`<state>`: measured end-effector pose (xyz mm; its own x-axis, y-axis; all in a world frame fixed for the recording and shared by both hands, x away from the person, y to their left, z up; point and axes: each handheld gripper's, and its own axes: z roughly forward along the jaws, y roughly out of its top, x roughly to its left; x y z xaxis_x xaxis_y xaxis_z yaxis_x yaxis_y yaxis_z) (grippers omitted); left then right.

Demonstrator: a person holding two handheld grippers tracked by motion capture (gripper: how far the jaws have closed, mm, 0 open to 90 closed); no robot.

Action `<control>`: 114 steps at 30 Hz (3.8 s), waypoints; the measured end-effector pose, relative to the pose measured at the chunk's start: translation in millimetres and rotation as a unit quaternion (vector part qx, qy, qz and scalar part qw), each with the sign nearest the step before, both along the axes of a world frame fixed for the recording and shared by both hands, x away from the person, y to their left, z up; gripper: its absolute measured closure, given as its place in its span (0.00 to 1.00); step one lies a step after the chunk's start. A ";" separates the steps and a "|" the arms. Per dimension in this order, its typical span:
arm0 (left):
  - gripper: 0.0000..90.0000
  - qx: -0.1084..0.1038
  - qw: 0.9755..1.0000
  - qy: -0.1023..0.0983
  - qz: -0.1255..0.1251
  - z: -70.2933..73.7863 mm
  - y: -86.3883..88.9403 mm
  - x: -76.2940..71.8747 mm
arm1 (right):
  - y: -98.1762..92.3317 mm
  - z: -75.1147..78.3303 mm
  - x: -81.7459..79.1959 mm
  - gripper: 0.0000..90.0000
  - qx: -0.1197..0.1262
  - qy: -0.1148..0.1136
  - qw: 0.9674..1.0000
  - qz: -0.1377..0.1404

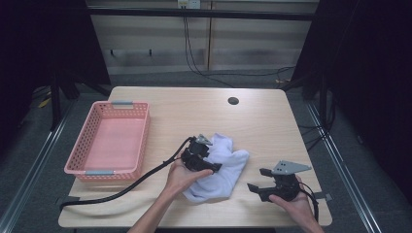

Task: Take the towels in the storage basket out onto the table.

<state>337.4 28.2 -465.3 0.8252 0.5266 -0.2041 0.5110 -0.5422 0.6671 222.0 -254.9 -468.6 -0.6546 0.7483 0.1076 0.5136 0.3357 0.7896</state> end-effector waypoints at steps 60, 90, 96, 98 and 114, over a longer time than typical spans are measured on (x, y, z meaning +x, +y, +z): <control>0.80 -0.076 0.996 -0.034 0.029 -7.9 96.1 -62.6 | 110.8 19.0 83.9 0.95 -0.007 -0.027 0.997 0.076; 0.99 -0.151 0.982 -0.108 0.035 33.0 90.4 -36.9 | 22.3 63.4 81.2 0.95 0.089 -0.063 0.994 -0.002; 0.99 -0.207 0.963 -0.162 0.064 79.5 124.5 -47.4 | -6.9 95.6 101.0 0.95 0.106 -0.098 0.987 -0.067; 0.99 -0.207 0.961 -0.173 0.062 87.6 129.3 -50.4 | -14.4 102.0 109.0 0.95 0.100 -0.104 0.986 -0.081; 0.89 -0.155 0.981 -0.118 -0.001 45.0 105.4 -64.1 | -0.1 61.6 131.3 0.61 0.047 -0.055 0.995 -0.076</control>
